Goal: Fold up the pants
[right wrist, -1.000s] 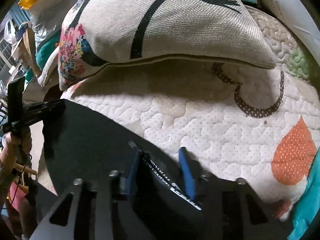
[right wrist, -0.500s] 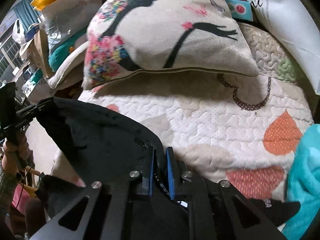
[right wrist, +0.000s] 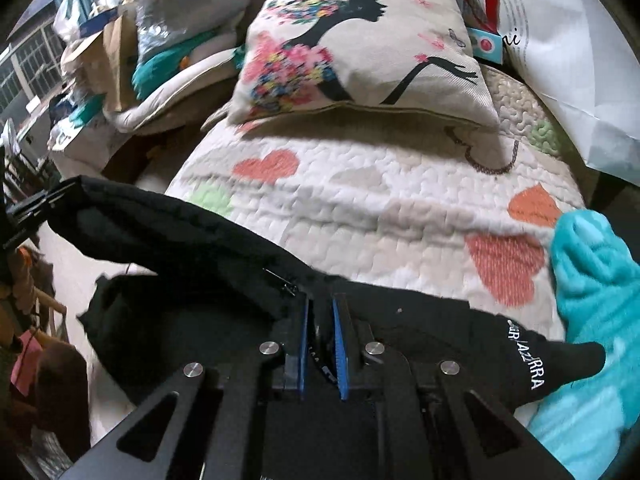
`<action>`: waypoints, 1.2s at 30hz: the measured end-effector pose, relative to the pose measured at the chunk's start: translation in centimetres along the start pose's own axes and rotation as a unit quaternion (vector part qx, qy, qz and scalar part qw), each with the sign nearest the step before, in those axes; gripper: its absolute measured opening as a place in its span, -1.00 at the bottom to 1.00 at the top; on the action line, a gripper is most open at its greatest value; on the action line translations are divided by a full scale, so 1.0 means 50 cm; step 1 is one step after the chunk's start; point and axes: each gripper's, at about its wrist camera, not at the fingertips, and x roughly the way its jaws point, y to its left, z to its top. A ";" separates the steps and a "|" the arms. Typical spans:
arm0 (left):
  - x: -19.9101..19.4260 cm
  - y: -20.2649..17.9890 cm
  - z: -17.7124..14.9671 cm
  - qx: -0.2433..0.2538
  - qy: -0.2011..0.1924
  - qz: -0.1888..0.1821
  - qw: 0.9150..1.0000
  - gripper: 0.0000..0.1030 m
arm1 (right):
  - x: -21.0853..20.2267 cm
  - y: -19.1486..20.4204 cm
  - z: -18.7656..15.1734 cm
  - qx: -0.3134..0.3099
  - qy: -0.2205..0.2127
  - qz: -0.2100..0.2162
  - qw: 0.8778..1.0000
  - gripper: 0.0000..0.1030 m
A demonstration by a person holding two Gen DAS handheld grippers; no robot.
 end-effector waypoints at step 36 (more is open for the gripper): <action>-0.062 0.118 -0.266 -0.267 0.161 0.012 0.950 -0.09 | 0.013 0.249 -0.147 -0.032 0.030 0.012 0.999 -0.53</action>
